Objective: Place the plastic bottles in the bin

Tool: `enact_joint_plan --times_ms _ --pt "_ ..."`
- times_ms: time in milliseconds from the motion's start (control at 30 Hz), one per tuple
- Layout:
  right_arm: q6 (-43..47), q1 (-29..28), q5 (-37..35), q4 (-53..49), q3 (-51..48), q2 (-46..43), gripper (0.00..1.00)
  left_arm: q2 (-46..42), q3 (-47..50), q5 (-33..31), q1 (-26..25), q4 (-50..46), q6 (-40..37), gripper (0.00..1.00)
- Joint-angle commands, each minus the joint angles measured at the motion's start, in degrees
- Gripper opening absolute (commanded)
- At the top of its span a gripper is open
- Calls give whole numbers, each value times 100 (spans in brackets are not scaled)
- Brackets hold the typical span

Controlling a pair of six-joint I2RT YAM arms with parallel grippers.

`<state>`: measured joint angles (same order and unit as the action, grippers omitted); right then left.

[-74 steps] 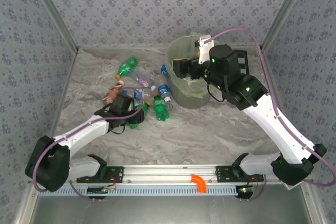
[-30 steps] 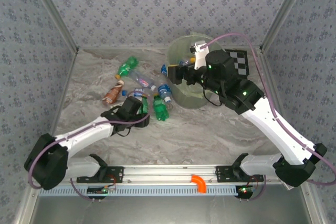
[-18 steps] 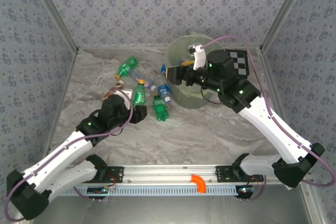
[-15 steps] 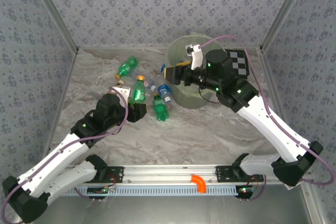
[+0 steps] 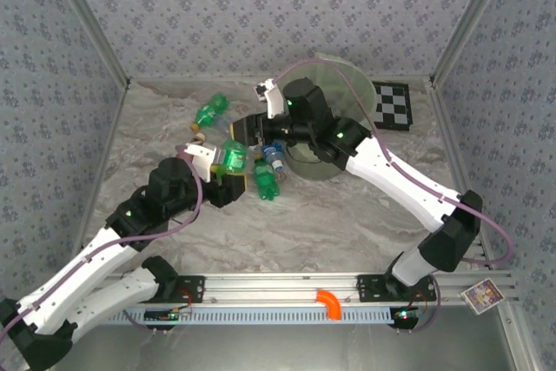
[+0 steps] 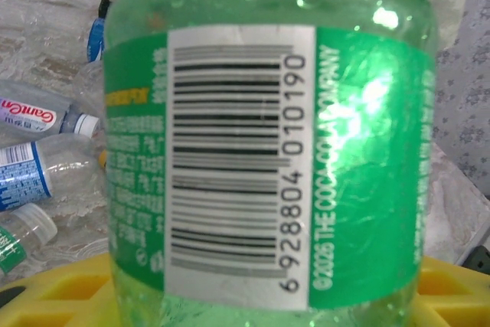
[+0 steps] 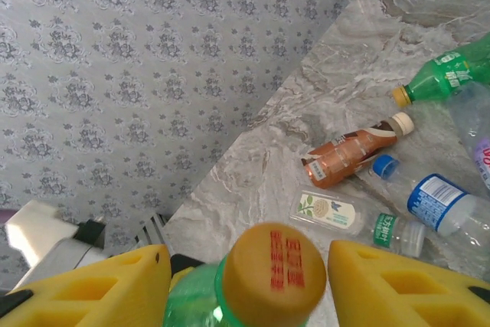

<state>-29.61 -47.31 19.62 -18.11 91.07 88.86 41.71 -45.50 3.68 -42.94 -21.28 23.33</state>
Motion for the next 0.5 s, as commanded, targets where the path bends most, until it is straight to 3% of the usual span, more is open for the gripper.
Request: enact_joint_plan --times_ms 0,200,333,467 --pt "-119 -39 76 -143 367 126 55 -124 -283 98 -64 48 -136 47" --pt "-189 -114 165 -104 424 249 47 -165 -331 72 -82 24 -202 47" --pt "-177 -166 130 -143 429 239 47 -162 -333 49 -88 36 -237 47" --pt "-185 -205 189 -149 419 224 26 -165 -318 35 -91 80 -241 47"
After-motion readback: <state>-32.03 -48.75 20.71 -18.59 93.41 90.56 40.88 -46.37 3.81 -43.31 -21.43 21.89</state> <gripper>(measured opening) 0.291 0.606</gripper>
